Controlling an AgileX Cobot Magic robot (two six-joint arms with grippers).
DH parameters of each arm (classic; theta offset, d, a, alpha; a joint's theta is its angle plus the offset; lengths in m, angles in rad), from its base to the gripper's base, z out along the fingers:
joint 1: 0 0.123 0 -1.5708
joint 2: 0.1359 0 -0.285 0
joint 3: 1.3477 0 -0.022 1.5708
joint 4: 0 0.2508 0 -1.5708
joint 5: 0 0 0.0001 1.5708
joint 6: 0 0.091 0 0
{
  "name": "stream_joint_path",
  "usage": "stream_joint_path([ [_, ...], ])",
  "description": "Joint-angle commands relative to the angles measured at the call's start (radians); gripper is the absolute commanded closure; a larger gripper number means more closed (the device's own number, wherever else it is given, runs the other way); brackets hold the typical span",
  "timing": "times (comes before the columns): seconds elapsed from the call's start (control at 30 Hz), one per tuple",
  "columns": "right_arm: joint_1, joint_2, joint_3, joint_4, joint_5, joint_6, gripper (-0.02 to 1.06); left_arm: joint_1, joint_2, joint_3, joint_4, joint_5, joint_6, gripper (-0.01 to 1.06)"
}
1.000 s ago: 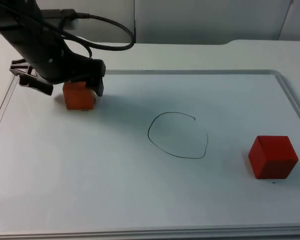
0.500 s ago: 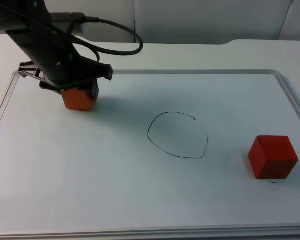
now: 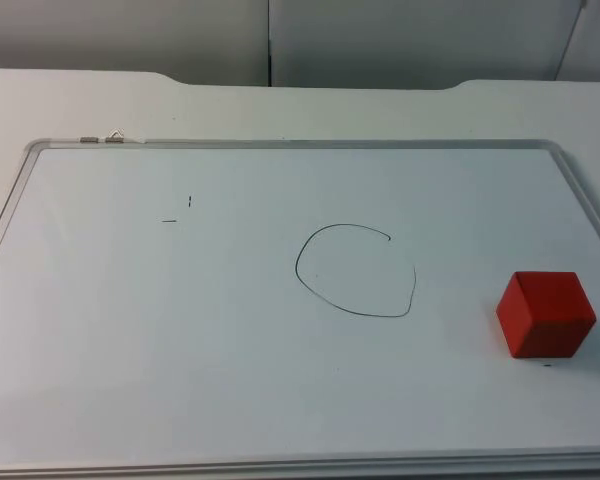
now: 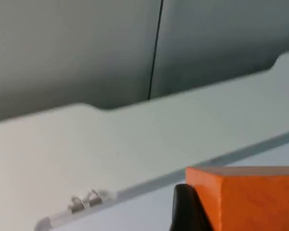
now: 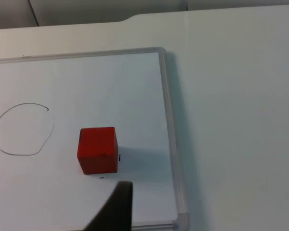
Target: Pick up one cube with the left hand and another cube with the right hand. First place the cube in the right hand at the target position, then stack the cube in the left hand on top.
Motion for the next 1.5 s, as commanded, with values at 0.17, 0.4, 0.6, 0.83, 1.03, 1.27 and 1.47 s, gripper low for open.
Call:
stream_joint_path([
  [0.17, -0.004, -0.002, 0.007, -0.005, -0.009, 0.001, 0.0, -0.005, -0.344, 0.0, 0.093, 0.136, -0.017, 1.05],
  [0.4, -0.004, -0.002, 0.007, -0.005, -0.009, 0.001, 0.0, -0.005, -0.612, 0.002, 0.163, 0.34, -0.017, 1.05],
  [0.6, -0.004, -0.002, 0.007, -0.005, -0.009, 0.001, 0.0, -0.005, -0.789, 0.143, 0.163, 0.348, -0.015, 1.05],
  [0.83, -0.004, -0.002, 0.007, -0.005, -0.009, 0.001, 0.0, -0.005, -0.982, 0.37, 0.163, 0.348, -0.024, 1.05],
  [1.03, -0.004, -0.002, 0.007, -0.005, -0.009, 0.001, 0.0, -0.005, -1.138, 0.56, 0.169, 0.346, -0.048, 1.05],
  [1.27, -0.004, -0.002, 0.007, -0.005, -0.009, 0.001, 0.0, -0.005, -1.304, 0.719, 0.171, 0.346, -0.05, 1.05],
  [1.47, -0.004, -0.002, 0.007, -0.005, -0.009, 0.001, 0.0, -0.005, -1.395, 0.825, 0.177, 0.326, -0.054, 1.05],
])
